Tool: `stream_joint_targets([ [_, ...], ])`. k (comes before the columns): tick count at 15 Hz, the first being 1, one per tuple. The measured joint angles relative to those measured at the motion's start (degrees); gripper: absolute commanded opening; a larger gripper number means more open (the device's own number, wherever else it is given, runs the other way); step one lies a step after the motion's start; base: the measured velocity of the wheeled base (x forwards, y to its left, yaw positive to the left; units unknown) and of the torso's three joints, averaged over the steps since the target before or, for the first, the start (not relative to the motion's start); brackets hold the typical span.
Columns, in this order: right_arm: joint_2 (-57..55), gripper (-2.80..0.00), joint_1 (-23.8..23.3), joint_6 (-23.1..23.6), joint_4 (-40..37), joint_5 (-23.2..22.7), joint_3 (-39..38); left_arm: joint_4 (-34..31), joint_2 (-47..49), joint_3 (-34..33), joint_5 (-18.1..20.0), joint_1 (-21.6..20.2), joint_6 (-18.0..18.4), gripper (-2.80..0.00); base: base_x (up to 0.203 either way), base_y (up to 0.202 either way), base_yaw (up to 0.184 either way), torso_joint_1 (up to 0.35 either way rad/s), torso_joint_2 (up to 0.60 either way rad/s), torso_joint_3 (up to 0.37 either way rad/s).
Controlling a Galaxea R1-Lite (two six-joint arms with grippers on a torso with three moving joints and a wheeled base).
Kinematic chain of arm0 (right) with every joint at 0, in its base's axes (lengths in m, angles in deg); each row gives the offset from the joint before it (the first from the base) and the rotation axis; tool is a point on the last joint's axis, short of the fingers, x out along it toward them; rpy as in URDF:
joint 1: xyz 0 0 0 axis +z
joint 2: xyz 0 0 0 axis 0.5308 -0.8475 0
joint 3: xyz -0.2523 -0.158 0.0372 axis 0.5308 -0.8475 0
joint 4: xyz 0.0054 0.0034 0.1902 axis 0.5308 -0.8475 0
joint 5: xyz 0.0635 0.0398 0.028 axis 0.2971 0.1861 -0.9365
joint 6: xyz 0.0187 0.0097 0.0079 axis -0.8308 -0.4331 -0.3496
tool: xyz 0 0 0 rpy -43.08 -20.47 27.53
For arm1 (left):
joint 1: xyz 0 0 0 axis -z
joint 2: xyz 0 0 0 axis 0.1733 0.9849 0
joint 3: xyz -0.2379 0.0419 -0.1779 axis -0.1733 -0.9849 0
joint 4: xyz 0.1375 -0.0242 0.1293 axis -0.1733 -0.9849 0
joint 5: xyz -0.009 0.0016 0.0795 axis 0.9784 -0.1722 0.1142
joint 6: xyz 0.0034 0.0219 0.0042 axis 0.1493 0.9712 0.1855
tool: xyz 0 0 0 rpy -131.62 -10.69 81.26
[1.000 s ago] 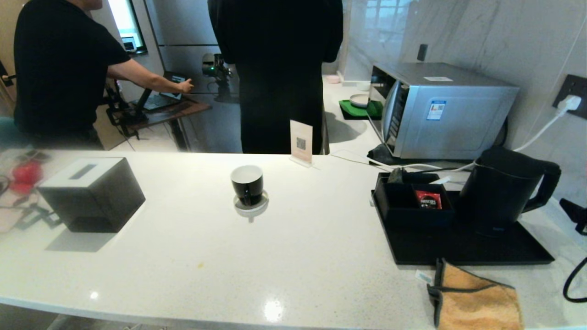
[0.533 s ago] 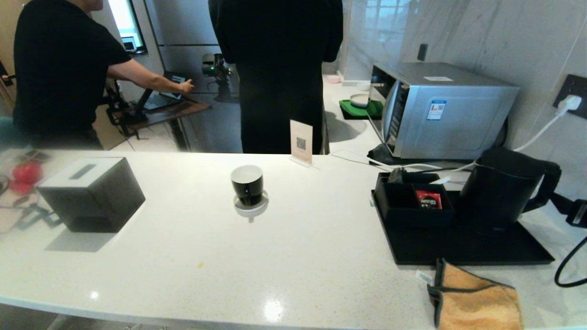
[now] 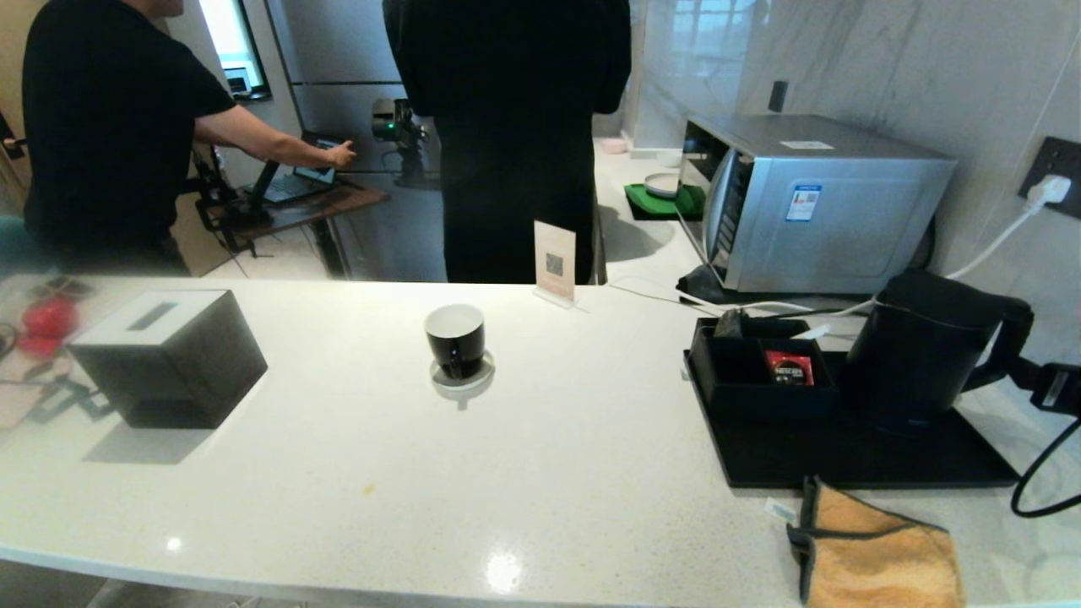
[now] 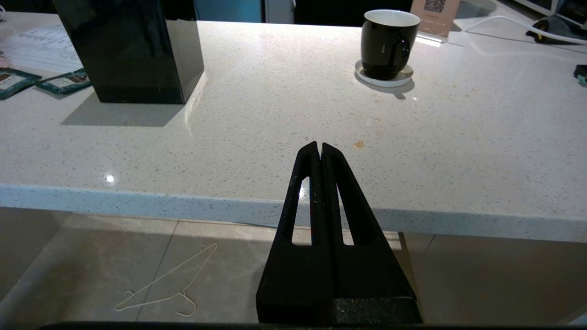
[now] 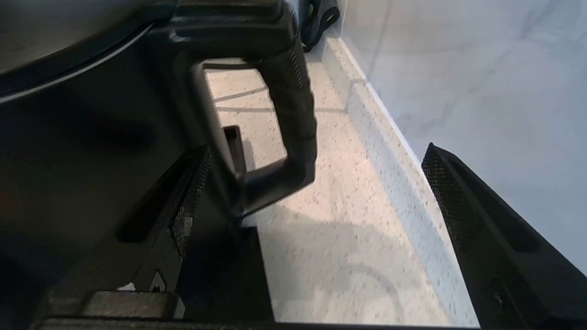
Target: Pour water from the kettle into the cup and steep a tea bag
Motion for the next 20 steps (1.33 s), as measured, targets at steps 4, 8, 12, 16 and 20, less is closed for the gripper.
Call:
stream_joint_targets([
  [4, -2.4, 0.00, -0.1, -0.1, 0.1, 0.1, 2.7, 0.0, 0.0, 0.0, 0.0, 0.0, 0.0, -2.80, 0.000, 0.000, 0.000, 0.000, 0.00, 0.000],
  [8, -4.9, 0.00, -0.2, -0.5, 0.4, 0.1, 6.5, 0.0, 0.0, 0.0, 0.0, 0.0, 0.0, -2.80, 0.000, 0.000, 0.000, 0.000, 0.00, 0.000],
  [12, -7.7, 0.00, -0.1, -0.6, 0.4, -0.1, 10.5, 0.0, 0.0, 0.0, 0.0, 0.0, 0.0, -2.80, 0.000, 0.000, 0.000, 0.000, 0.00, 0.000],
  [16, -10.2, 0.00, 0.0, -0.7, 0.4, -0.3, 13.9, 0.0, 0.0, 0.0, 0.0, 0.0, 0.0, -2.80, 0.000, 0.000, 0.000, 0.000, 0.00, 0.000],
  [20, -11.9, 0.00, 1.5, -2.3, 0.5, -0.3, 16.3, 0.0, 0.0, 0.0, 0.0, 0.0, 0.0, -2.80, 0.000, 0.000, 0.000, 0.000, 0.00, 0.000],
])
